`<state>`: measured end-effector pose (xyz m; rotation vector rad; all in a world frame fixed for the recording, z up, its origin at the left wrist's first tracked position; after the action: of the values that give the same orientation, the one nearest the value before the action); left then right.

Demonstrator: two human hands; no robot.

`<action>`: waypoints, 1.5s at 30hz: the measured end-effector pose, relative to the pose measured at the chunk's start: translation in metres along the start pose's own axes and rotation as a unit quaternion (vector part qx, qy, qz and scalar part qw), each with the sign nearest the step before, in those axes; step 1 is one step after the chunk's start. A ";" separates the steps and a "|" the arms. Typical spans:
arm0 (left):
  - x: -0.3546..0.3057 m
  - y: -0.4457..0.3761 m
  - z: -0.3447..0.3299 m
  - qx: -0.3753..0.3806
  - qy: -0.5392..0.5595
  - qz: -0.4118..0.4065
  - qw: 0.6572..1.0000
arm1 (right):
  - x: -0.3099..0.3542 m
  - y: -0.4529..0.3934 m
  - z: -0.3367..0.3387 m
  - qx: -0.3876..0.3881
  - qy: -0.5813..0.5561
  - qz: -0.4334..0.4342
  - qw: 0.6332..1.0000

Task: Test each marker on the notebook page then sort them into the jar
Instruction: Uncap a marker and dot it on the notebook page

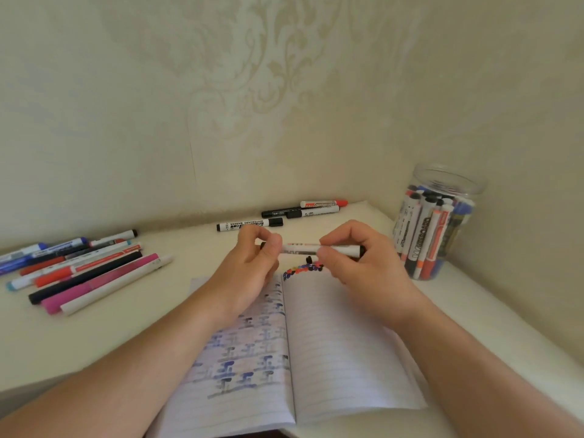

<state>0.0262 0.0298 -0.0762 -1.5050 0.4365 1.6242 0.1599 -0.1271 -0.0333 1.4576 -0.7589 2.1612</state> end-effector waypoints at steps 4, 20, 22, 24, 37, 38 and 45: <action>-0.003 0.004 -0.008 0.068 -0.149 -0.020 0.986 | 0.040 -0.003 0.056 -0.050 -0.261 0.010 0.964; -0.024 0.018 -0.028 0.122 -0.402 -0.033 0.907 | 0.090 -0.072 0.200 -0.188 0.264 0.002 0.946; -0.025 0.018 -0.029 0.119 -0.400 -0.034 0.908 | 0.092 -0.074 0.197 -0.177 0.292 0.004 0.940; -0.025 0.019 -0.029 0.114 -0.397 -0.037 0.910 | 0.098 -0.076 0.191 -0.154 0.343 0.012 0.926; -0.026 0.018 -0.029 0.124 -0.410 -0.050 0.902 | 0.110 -0.082 0.207 -0.186 0.325 -0.026 0.927; -0.026 0.018 -0.029 0.124 -0.412 -0.051 0.901 | 0.109 -0.081 0.206 -0.196 0.328 -0.021 0.924; -0.026 0.017 -0.030 0.129 -0.423 -0.049 0.896 | 0.100 -0.081 0.190 -0.194 0.349 0.018 0.917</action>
<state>0.0297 -0.0117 -0.0636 -0.5132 0.0692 1.8656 0.3073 -0.1846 0.1332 0.4173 -0.8615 2.1670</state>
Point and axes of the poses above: each hand's wrist, its own y-axis away from the middle knuckle, its own z-axis out of the back of the hand, x = y × z, the point moved 4 cm from there along -y, towards the middle knuckle, and after that the axes turned 7 degrees about -z, right-handed, at the moved point
